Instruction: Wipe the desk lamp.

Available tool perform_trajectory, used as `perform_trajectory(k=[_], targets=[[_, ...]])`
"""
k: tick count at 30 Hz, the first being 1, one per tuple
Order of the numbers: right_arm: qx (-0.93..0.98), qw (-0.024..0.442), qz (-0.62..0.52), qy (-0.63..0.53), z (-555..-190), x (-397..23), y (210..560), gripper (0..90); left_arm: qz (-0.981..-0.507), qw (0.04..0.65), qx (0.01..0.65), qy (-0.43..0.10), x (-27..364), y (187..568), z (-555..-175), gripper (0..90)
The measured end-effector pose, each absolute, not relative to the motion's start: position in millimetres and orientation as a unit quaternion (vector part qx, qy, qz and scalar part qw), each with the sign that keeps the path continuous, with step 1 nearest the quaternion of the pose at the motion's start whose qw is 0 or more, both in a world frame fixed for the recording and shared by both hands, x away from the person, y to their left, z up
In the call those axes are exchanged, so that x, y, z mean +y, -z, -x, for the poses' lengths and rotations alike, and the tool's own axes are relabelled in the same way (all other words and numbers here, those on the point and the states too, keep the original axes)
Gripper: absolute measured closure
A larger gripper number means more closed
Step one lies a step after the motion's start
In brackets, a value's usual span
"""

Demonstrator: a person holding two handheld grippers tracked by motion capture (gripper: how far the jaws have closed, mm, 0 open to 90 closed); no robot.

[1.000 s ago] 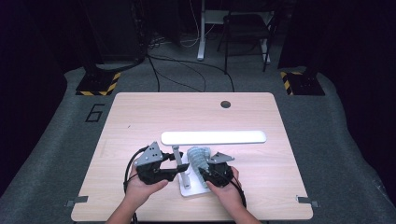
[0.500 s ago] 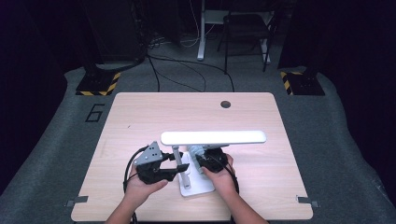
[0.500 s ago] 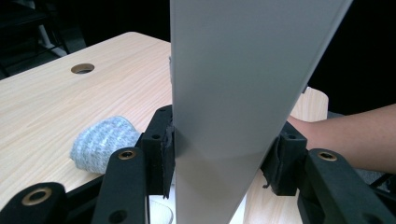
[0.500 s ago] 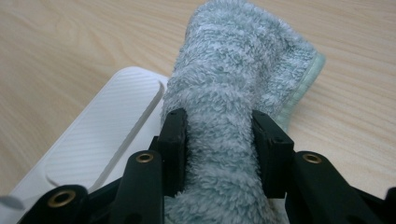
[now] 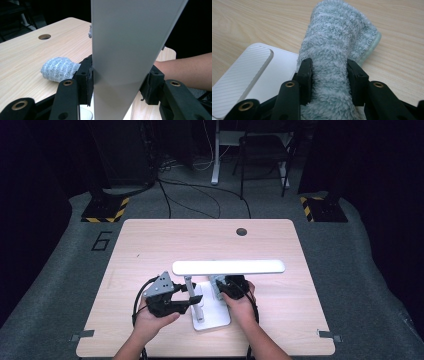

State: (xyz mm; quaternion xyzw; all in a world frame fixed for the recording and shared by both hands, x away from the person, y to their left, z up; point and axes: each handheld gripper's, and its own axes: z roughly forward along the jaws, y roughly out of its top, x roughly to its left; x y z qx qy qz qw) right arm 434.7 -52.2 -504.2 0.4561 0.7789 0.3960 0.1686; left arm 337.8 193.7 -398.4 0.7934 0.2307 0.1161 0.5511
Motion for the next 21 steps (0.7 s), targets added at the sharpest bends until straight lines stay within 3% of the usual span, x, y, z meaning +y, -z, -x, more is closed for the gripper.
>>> perform_trajectory(k=[9,21], targets=[[0.793,0.188,-0.425,-0.393,-414,-43,503,62.3,-0.793,0.552,0.231,-0.113,194,399,-338,52.2],[0.803,0.144,-0.41,-0.408,-370,-66,505,61.9,-0.793,0.551,0.235,-0.116,194,398,-338,52.1]])
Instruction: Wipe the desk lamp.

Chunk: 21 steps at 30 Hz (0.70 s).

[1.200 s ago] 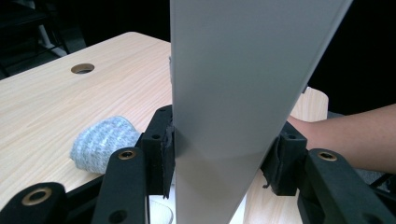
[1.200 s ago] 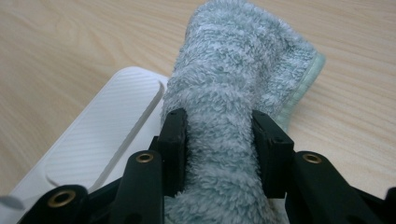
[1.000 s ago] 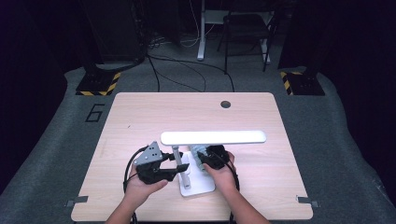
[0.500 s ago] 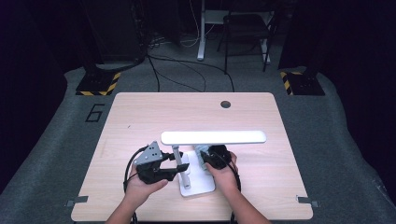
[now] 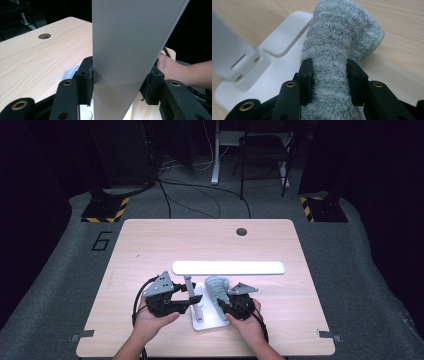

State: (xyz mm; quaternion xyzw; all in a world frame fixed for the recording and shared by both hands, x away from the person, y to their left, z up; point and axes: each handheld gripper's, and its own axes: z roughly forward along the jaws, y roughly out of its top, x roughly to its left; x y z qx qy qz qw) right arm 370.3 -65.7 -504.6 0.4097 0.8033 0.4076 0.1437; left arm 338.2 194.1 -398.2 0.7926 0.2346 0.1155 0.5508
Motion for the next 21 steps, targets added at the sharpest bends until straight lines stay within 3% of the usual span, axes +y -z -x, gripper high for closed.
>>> perform_trajectory(k=[6,12,21], targets=[[0.818,0.156,-0.381,-0.402,-340,-75,504,61.8,-0.793,0.551,0.234,-0.116,194,398,-338,52.2],[0.807,0.157,-0.406,-0.4,-345,-87,504,61.7,-0.793,0.55,0.235,-0.116,194,398,-338,52.1],[0.827,0.15,-0.361,-0.404,-326,-54,500,59.9,-0.797,0.548,0.23,-0.109,195,398,-339,51.8]])
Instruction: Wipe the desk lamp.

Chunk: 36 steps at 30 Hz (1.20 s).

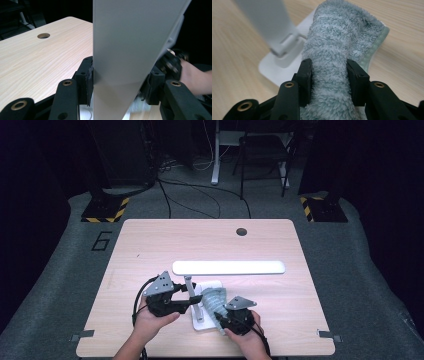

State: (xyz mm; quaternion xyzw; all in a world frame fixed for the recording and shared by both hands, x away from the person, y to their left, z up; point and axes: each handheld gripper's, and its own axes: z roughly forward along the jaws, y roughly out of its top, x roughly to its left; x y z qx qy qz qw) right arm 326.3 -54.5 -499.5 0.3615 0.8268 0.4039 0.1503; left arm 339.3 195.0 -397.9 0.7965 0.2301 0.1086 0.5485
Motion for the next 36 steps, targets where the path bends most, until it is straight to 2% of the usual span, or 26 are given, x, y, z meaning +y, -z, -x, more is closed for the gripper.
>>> perform_trajectory(k=[8,16,36], targets=[[0.825,0.153,-0.363,-0.405,-337,-33,502,60.2,-0.795,0.552,0.229,-0.109,195,399,-340,51.8],[0.823,0.173,-0.37,-0.395,-360,-29,502,60.7,-0.797,0.55,0.227,-0.107,195,398,-340,51.9],[0.797,0.172,-0.417,-0.402,-420,-26,506,61.1,-0.793,0.555,0.228,-0.103,196,399,-340,51.7]])
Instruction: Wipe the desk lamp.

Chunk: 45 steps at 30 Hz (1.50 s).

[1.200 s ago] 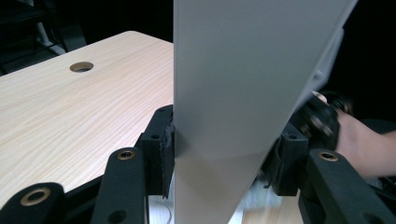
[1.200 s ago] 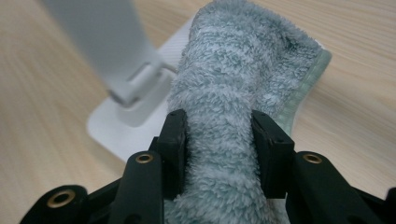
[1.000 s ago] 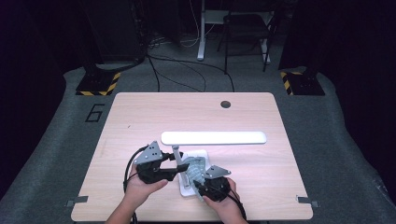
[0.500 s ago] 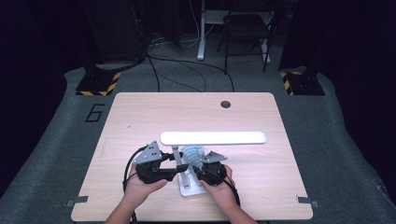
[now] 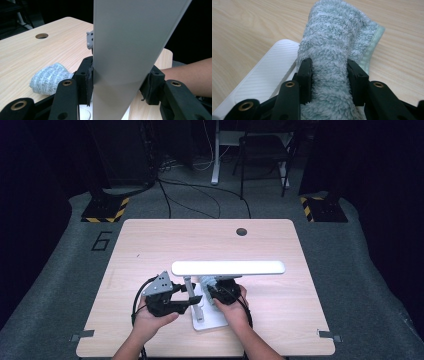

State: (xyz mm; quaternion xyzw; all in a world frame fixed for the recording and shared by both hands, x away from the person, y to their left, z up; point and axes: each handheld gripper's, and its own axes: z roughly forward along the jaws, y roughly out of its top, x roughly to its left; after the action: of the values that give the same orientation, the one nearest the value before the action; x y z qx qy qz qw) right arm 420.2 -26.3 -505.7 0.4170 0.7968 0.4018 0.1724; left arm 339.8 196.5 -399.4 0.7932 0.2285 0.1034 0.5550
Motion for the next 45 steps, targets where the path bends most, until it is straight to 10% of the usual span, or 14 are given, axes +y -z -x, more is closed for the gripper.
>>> perform_trajectory(k=[13,45], targets=[[0.784,0.171,-0.45,-0.392,-441,-28,503,61.1,-0.792,0.556,0.229,-0.104,197,400,-341,51.6],[0.842,0.141,-0.323,-0.408,-319,-44,505,60.9,-0.792,0.554,0.233,-0.106,198,399,-340,51.7]])
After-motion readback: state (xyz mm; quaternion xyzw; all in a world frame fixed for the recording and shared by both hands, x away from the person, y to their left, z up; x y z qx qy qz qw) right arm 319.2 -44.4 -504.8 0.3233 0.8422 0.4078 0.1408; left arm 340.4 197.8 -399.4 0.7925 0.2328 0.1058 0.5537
